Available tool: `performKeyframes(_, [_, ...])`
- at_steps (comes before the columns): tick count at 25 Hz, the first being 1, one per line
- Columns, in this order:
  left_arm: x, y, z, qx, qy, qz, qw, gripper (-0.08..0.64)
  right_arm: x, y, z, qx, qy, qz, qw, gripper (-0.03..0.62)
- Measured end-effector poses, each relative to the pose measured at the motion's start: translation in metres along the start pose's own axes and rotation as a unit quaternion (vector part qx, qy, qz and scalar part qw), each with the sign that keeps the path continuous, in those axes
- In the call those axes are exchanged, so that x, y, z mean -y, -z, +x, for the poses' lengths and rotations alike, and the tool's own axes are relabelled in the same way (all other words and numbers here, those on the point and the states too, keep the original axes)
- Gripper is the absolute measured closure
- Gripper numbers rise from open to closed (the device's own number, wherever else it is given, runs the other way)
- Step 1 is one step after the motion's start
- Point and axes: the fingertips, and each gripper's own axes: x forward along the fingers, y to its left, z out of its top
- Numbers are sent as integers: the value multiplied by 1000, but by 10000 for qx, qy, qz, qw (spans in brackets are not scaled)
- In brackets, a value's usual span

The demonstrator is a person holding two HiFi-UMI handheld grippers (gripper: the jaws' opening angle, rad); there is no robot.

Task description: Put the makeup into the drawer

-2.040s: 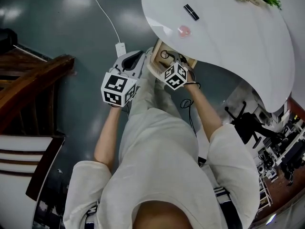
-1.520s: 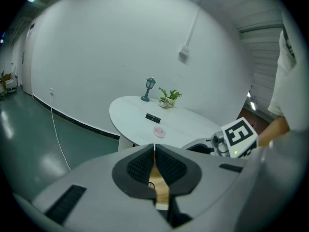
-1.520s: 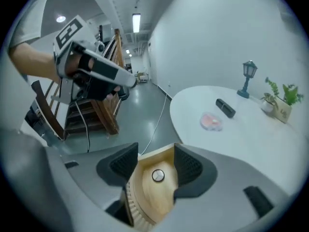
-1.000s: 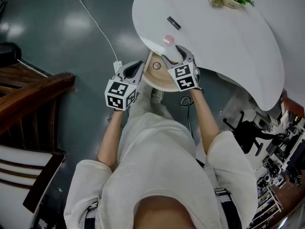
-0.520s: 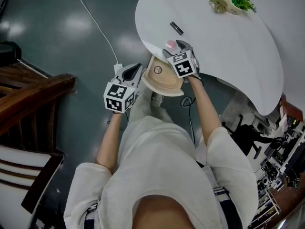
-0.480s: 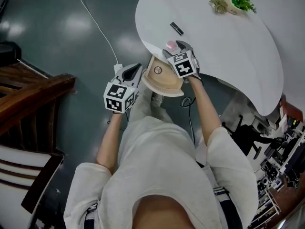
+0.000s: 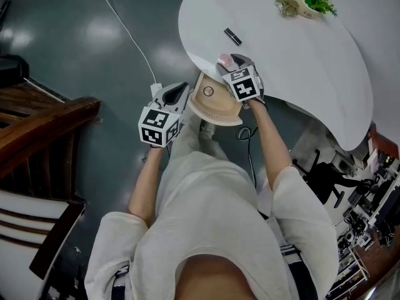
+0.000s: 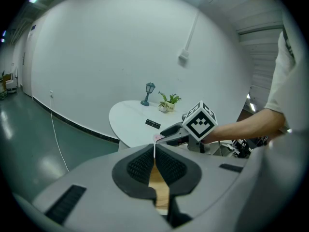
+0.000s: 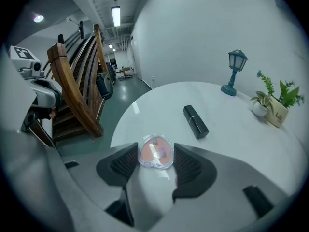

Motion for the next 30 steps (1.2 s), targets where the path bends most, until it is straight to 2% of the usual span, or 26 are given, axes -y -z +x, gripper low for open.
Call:
performKeyframes(12, [12, 7, -4, 2, 58, 38, 10000, 543, -42, 23, -50, 314, -85, 40, 9995, 364])
performKeyframes(20, [26, 15, -6, -8, 138, 66, 9999, 545, -85, 45, -79, 355, -338, 28, 9988, 364])
performKeyframes(25, [32, 25, -8, -29, 157, 28, 9999, 545, -109, 78, -73, 3, -585, -324, 9978, 364])
performKeyframes(30, [30, 37, -12, -67, 119, -52, 9999, 543, -121, 115, -51, -634, -785, -1076, 9891, 364])
